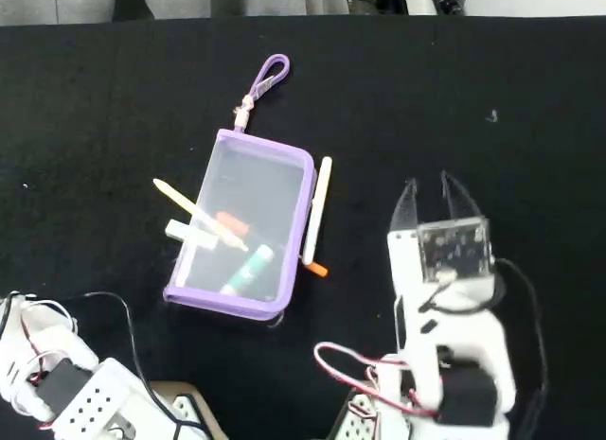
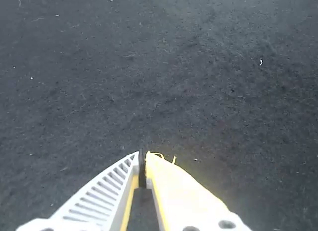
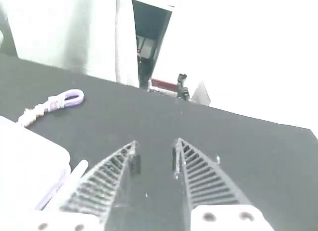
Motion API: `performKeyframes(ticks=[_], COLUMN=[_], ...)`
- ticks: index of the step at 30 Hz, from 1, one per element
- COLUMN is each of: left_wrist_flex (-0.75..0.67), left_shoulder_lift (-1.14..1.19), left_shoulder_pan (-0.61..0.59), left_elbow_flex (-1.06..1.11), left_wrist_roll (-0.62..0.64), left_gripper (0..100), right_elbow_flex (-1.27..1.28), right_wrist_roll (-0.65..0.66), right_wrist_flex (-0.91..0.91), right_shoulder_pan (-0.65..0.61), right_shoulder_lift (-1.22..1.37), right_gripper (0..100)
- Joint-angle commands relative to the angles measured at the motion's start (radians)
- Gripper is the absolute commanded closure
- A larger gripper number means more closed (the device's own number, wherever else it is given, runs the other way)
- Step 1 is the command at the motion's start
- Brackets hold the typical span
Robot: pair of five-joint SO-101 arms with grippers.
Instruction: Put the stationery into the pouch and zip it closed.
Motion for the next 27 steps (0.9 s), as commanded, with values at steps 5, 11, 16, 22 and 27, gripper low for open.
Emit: performKeyframes(ticks=[5, 11, 16, 22, 27], left_wrist_flex=[0.031, 0.031, 0.031, 0.031, 0.031], left_shoulder_lift=[-0.003, 0.002, 0.002, 0.002, -0.002], left_shoulder_pan=[-0.01, -0.01, -0.01, -0.01, -0.01], left_elbow_flex=[0.021, 0.021, 0.021, 0.021, 0.019], left_wrist_roll=[0.003, 0.003, 0.003, 0.003, 0.006], left_gripper=[97, 97, 97, 97, 97], right_elbow_flex=[-0.59, -1.044, -1.406, -1.859, -2.19], right_wrist_roll=[-0.195, -0.304, -0.367, -0.39, -0.385], right_wrist_flex=[-0.083, -0.081, -0.081, -0.078, -0.002], right_shoulder_pan=[-0.011, -0.009, 0.026, 0.069, 0.035], right_shoulder_lift=[0.809, 1.328, 1.716, 2.172, 2.471], right_gripper=[87.1, 87.1, 87.3, 87.4, 87.4])
